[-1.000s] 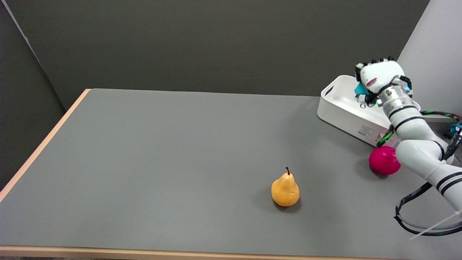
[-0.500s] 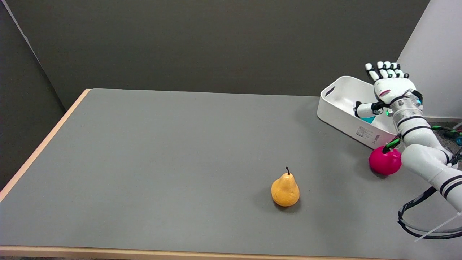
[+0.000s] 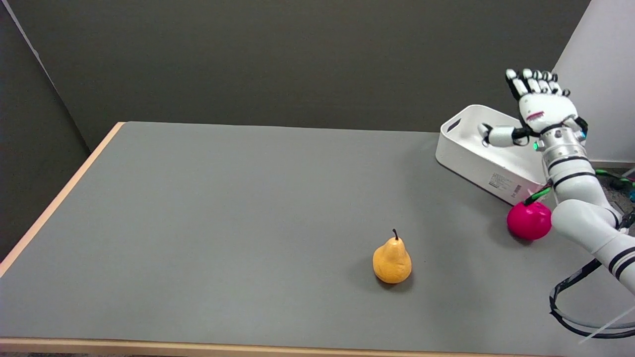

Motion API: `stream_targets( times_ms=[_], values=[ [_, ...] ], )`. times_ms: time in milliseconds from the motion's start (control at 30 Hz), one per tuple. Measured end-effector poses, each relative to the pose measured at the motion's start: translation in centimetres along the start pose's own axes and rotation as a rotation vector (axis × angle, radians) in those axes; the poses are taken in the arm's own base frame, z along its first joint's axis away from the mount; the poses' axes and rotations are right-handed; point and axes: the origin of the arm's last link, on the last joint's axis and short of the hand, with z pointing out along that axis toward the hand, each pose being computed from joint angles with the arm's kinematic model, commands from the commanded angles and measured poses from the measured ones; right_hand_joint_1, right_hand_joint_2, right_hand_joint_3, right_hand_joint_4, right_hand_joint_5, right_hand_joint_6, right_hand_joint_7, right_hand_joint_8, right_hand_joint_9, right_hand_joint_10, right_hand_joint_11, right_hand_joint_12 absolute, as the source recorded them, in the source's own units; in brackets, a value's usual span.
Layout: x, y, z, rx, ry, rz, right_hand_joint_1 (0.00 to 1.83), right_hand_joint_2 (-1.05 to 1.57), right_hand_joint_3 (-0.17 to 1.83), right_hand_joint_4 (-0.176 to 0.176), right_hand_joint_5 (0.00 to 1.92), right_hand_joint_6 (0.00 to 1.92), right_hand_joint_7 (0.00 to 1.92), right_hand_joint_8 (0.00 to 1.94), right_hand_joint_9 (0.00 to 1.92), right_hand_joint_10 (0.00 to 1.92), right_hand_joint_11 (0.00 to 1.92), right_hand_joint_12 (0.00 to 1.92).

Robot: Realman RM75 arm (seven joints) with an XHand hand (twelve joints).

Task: Place the cube in the box.

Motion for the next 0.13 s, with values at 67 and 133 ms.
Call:
stream_targets(
  times_ms=[67, 133],
  values=[
    [1.1, -1.1, -0.2, 0.034, 0.046, 0.018, 0.23, 0.62, 0.91, 0.082, 0.01, 0.13, 0.00, 0.01, 0.00, 0.08, 0.00, 0.03],
    [2.2, -2.3, -0.4, 0.069, 0.087, 0.031, 0.20, 0.61, 0.98, 0.084, 0.04, 0.21, 0.04, 0.08, 0.02, 0.30, 0.00, 0.20]
  ],
)
